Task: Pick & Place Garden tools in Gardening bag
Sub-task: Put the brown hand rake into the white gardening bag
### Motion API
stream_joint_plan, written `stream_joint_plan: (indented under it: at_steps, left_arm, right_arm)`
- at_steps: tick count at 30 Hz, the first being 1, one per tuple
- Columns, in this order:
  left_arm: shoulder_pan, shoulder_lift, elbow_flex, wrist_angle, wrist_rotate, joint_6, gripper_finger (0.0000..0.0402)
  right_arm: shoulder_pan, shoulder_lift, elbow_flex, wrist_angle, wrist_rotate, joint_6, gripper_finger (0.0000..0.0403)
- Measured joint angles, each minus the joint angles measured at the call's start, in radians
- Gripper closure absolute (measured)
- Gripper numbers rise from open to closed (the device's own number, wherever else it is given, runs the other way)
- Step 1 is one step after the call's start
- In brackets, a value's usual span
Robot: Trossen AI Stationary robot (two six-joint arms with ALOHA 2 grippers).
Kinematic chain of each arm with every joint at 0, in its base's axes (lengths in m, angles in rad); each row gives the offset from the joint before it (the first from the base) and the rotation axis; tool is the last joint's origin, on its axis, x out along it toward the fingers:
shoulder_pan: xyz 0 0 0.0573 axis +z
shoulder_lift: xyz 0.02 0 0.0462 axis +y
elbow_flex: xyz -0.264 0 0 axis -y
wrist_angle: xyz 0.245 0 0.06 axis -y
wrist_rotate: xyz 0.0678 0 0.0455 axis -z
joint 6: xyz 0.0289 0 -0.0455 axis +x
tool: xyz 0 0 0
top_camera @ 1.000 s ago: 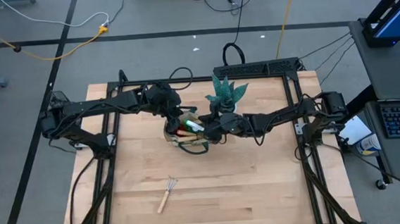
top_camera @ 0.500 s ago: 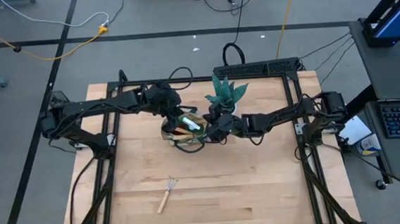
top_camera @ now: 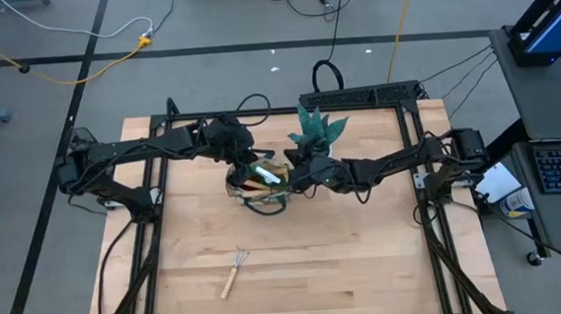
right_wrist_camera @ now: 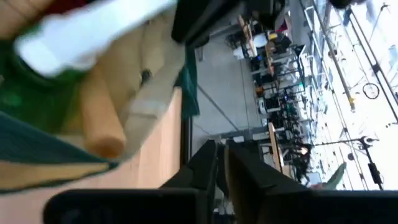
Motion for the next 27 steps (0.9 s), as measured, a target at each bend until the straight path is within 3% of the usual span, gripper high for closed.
stream_joint_plan:
  at_steps: [6, 11, 15, 22, 27]
  left_arm:
    - [0.0, -0.036, 0.0, 0.003, 0.005, 0.026, 0.0355]
    - [0.0, -0.087, 0.0, -0.002, 0.093, 0.054, 0.0355]
    - [-0.001, -0.116, 0.0, -0.041, 0.107, 0.032, 0.0355]
    - [-0.071, -0.207, 0.001, -0.174, 0.116, -0.008, 0.0355]
    - [-0.201, -0.25, -0.002, -0.242, 0.089, -0.131, 0.0355]
  right_arm:
    - [0.022, -0.001, 0.0, 0.016, -0.002, 0.043, 0.0319]
    - [0.04, -0.001, 0.0, 0.02, -0.003, 0.104, 0.0266]
    - [0.058, -0.001, 0.0, 0.018, -0.007, 0.198, 0.0235]
    - [0.123, -0.001, 0.0, 0.018, -0.146, 0.381, 0.0218]
    - [0.168, -0.001, 0.0, 0.013, -0.215, 0.459, 0.0226]
